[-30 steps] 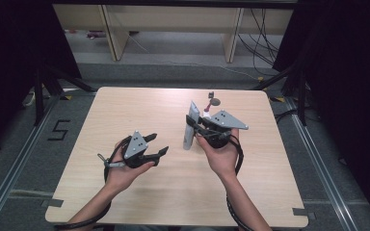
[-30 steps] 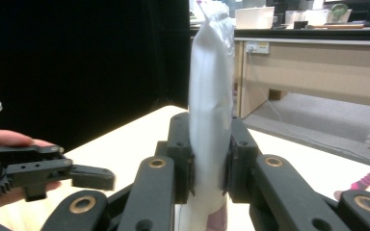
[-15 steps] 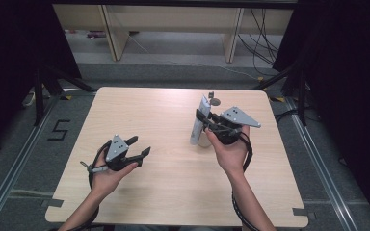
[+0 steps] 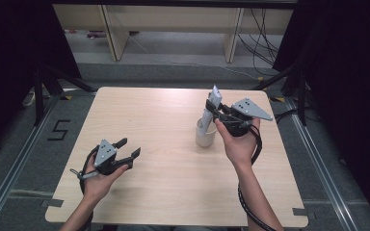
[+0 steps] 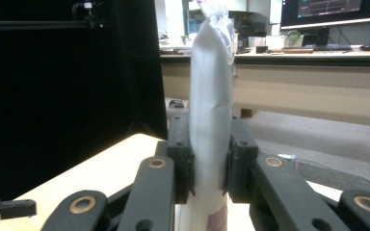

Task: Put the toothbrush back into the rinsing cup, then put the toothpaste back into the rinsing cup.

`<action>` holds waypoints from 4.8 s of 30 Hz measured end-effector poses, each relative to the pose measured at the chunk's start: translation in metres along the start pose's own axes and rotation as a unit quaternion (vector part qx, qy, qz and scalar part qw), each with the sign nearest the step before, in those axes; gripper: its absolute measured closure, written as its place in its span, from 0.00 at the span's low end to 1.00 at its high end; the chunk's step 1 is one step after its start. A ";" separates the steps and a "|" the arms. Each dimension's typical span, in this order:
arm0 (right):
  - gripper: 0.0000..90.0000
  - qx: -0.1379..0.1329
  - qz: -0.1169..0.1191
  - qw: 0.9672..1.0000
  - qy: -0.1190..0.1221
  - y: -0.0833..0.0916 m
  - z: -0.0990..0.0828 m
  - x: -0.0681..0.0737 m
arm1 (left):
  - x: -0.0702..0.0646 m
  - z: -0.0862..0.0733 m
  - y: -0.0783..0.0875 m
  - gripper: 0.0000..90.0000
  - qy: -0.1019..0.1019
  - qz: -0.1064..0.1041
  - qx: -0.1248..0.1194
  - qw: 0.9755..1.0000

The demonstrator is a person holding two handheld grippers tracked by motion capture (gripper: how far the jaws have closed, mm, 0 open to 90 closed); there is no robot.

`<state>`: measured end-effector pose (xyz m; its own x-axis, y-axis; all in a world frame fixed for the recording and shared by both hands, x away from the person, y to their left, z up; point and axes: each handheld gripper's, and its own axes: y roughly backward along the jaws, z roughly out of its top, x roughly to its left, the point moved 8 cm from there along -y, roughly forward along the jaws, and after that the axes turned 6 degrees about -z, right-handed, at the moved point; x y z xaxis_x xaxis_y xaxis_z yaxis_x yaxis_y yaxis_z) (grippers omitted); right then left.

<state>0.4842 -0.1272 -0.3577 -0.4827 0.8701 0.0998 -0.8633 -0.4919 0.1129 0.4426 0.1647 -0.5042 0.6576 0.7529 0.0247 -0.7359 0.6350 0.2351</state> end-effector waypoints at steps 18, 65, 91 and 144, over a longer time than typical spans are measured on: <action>0.85 -0.013 -0.017 1.000 0.007 -0.003 0.018 -0.018 | 0.008 -0.007 0.003 0.37 0.013 0.016 -0.034 0.999; 0.85 -0.001 -0.046 0.998 0.045 -0.026 0.017 -0.032 | 0.005 -0.012 0.003 0.37 0.010 0.015 -0.023 1.000; 0.85 0.015 -0.047 0.998 0.035 -0.036 0.000 -0.033 | 0.004 -0.013 0.002 0.37 0.009 0.011 -0.020 1.000; 0.85 0.044 -0.064 0.996 0.048 -0.054 -0.029 -0.040 | 0.003 -0.015 0.001 0.37 0.011 0.008 -0.018 1.000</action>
<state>0.5461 -0.1349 -0.3962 -0.3855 0.9226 -0.0151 -0.9044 -0.3746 0.2044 0.4414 0.1696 -0.5181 0.6423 0.7664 0.0062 -0.7518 0.6284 0.2000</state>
